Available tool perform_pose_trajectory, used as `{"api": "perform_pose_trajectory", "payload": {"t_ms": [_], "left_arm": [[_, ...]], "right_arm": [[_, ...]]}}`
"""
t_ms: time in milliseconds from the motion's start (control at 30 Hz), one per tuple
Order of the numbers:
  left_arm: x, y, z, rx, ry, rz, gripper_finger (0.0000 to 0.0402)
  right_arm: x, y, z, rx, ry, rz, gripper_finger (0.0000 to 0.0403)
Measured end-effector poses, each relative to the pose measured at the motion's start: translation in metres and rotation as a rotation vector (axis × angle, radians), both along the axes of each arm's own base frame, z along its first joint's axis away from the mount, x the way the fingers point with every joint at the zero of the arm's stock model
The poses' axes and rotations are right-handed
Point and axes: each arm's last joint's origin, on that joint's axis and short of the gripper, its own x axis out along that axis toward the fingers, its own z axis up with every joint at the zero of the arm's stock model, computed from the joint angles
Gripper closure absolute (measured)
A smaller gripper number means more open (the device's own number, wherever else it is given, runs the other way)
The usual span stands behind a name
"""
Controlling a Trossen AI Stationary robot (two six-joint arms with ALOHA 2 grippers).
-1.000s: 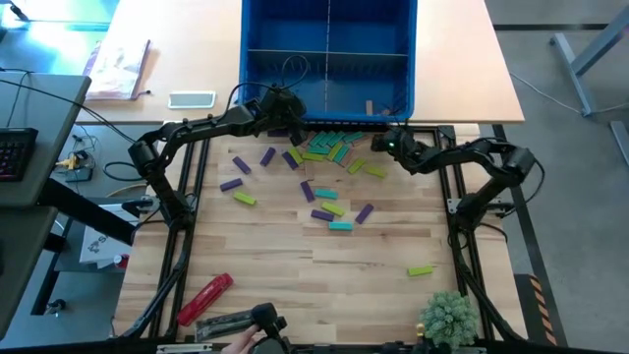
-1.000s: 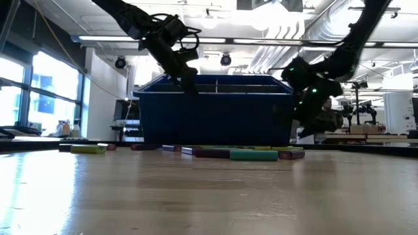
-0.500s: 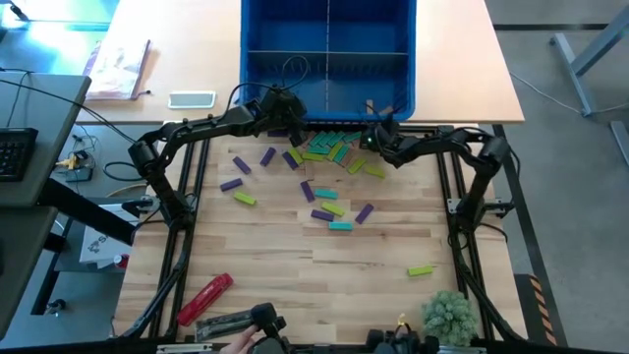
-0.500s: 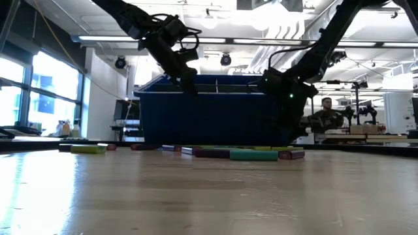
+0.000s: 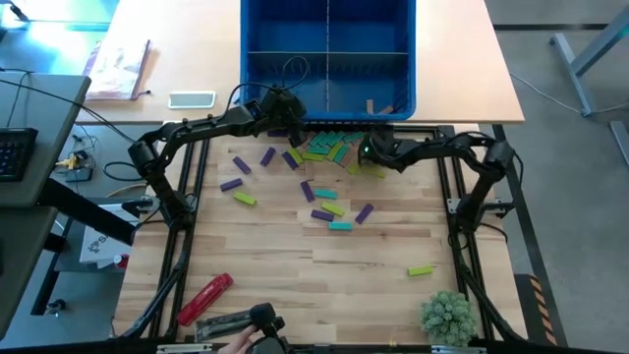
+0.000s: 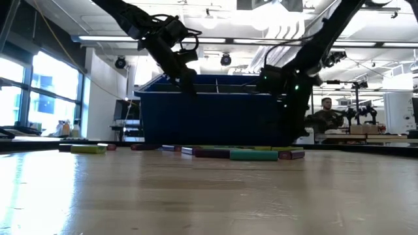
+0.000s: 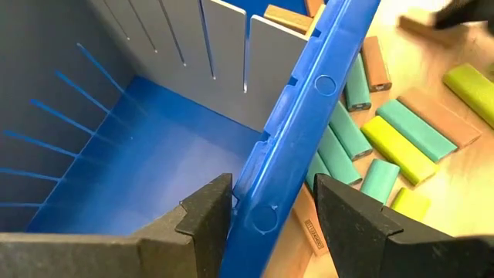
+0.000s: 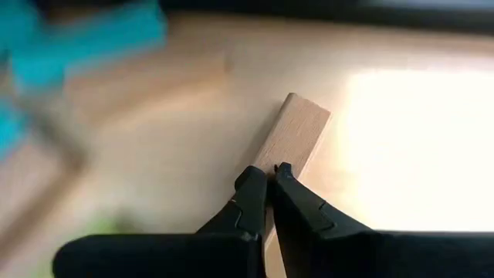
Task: Sort blocks
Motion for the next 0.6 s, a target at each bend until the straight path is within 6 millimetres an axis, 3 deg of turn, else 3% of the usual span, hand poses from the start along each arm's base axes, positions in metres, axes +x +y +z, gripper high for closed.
{"api": "perform_pose_trajectory", "payload": {"t_ms": [233, 400, 600], "left_arm": [[0.0, 0.0, 0.0, 0.002, 0.006, -0.003, 0.0238], [0.0, 0.0, 0.0, 0.002, 0.006, -0.003, 0.0238], [0.0, 0.0, 0.0, 0.001, 0.008, -0.003, 0.0238]], "right_arm": [[-0.012, 0.048, 0.021, 0.091, 0.174, 0.083, 0.0391], [-0.012, 0.057, 0.044, 0.026, 0.041, 0.012, 0.0371], [-0.016, 0.064, 0.046, 0.012, 0.029, -0.092, 0.0299]]}}
